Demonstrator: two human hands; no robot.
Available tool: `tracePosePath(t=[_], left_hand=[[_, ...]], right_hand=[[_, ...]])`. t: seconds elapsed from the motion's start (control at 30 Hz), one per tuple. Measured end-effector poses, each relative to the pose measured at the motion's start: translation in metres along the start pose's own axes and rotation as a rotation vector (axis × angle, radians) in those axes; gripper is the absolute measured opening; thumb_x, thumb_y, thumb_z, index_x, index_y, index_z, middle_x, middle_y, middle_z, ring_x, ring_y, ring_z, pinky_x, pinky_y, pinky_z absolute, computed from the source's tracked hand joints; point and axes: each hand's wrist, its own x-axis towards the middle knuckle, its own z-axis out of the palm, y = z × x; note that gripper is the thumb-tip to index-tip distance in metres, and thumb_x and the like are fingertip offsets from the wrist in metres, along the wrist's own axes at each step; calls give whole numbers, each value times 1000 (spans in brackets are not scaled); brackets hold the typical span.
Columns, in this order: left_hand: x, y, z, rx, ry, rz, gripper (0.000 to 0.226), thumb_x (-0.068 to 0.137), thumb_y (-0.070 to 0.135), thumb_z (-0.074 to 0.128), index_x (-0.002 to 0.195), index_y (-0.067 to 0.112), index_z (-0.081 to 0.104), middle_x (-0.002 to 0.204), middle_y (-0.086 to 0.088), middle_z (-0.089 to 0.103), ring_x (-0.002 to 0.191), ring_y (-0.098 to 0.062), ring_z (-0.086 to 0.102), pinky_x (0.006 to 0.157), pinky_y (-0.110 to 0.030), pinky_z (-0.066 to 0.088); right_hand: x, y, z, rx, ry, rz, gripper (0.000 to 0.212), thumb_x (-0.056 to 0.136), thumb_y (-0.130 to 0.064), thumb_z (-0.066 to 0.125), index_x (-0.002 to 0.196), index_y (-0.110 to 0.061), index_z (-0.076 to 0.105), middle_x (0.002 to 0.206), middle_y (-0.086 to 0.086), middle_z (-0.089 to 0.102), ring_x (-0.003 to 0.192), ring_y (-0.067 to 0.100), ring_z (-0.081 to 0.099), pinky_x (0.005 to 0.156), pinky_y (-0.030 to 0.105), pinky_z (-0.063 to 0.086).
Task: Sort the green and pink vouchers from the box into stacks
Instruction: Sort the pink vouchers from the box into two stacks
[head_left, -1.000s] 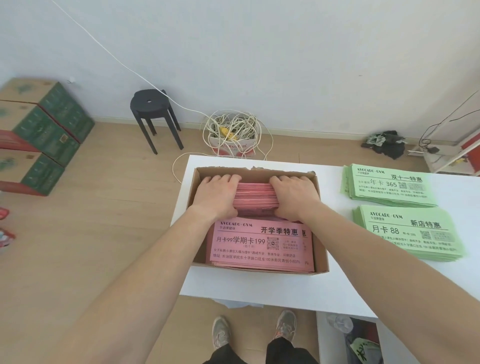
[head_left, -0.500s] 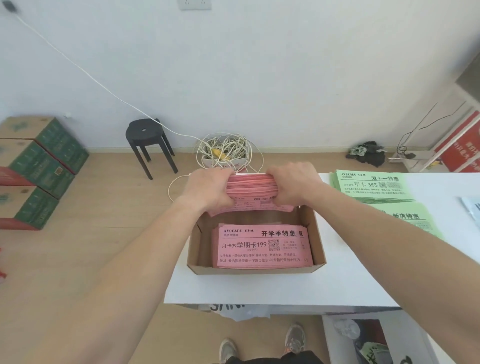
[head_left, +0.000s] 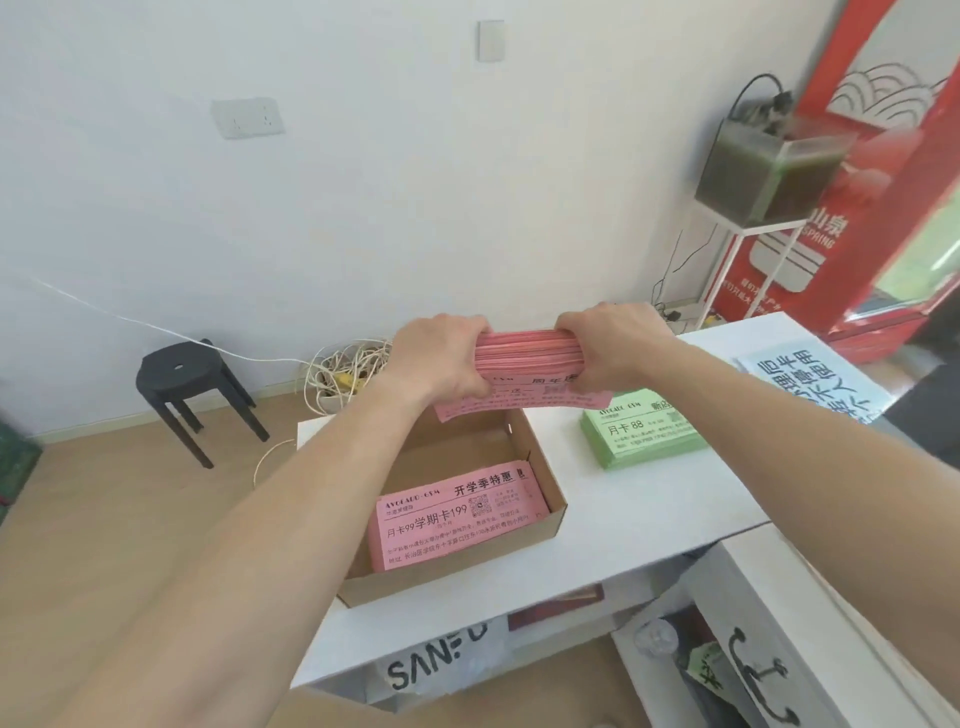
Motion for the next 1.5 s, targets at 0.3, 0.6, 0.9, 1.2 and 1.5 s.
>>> tracePosePath(t=[0.3,0.6,0.9,1.2,1.5], left_hand=[[31,139,46,-54,-93,139,55,61,45,76,114,36,60,97,10,65,92,-19,64,71,-31,50],[21,211,149,-12,-303,73,51,65,46,75,110,30,56,92,7,61,83,-20,60,69,-31,48],[10,219,192,-39,-291,-35,51,74,43,72,121,30,55,105,7,68,92,-20,65,79,-34,49],[-2,205,209,-396,-292,-183,82,70,31,79,141,25,39,137,3,45,113,-17,54,91,-33,47],[-7,201,215,-418,-214,-146,72,72,27,82,134,27,45,129,7,54,112,-15,55,93,-33,48]], right_hand=[[-93,112,39,12,-111,146,50,64,-55,71,108,-36,55,77,-12,51,77,21,54,65,31,42],[-133,159,148,147,-299,44,41,66,-49,72,98,-36,51,83,-12,57,78,17,57,64,29,41],[-127,163,205,189,-281,-22,39,68,-46,68,99,-35,47,88,-12,61,77,20,54,65,30,43],[-128,167,224,231,-242,-19,64,70,-46,71,126,-31,45,120,-9,59,108,21,60,79,32,44],[-134,169,235,162,-118,-64,70,67,-54,75,123,-19,51,163,11,10,147,36,15,112,48,34]])
